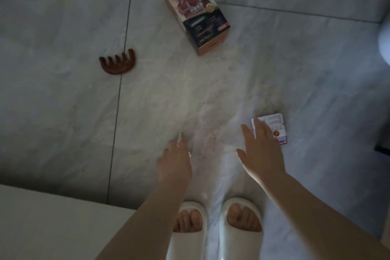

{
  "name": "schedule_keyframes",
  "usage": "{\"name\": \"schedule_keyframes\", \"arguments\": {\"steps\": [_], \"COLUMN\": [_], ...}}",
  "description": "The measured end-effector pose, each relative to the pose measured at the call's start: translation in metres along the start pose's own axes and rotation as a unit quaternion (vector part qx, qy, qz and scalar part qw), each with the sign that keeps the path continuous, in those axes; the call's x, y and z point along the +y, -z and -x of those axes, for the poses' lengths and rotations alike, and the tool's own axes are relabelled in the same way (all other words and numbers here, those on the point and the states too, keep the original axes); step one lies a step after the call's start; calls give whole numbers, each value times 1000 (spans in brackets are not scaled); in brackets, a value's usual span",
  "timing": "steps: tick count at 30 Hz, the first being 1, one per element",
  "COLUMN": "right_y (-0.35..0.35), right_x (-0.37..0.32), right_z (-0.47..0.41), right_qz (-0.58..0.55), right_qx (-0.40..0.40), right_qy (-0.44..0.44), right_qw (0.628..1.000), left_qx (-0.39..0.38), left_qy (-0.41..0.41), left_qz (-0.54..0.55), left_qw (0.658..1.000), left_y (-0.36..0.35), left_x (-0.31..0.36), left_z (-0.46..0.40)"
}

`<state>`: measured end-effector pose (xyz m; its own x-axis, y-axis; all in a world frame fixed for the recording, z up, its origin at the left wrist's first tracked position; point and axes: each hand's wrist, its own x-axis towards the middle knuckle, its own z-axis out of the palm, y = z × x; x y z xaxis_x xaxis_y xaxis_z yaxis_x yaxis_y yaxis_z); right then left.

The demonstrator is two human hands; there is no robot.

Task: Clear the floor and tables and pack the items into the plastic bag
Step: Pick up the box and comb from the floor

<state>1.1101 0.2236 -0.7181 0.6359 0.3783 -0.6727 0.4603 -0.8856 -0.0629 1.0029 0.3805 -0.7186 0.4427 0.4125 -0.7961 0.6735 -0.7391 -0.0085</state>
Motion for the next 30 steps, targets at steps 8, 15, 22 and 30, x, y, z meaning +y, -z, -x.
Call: {"name": "schedule_keyframes", "arguments": {"steps": [8,15,22,30], "right_y": [-15,-12,39,150], "right_x": [26,26,1,-10], "right_z": [-13,-16,23,113], "right_qz": [-80,-143,-378,-528], "right_qx": [30,12,-110,-49], "right_qy": [-129,-152,-176,-207], "right_qw": [988,978,902,822], "left_qx": [30,13,-22,9], "left_qy": [-67,-80,-64,-102], "left_qz": [-8,-7,9,54], "left_qw": [997,997,998,993], "left_y": [5,15,63,158], "left_x": [53,58,58,63], "left_z": [-11,-11,36,136]}}
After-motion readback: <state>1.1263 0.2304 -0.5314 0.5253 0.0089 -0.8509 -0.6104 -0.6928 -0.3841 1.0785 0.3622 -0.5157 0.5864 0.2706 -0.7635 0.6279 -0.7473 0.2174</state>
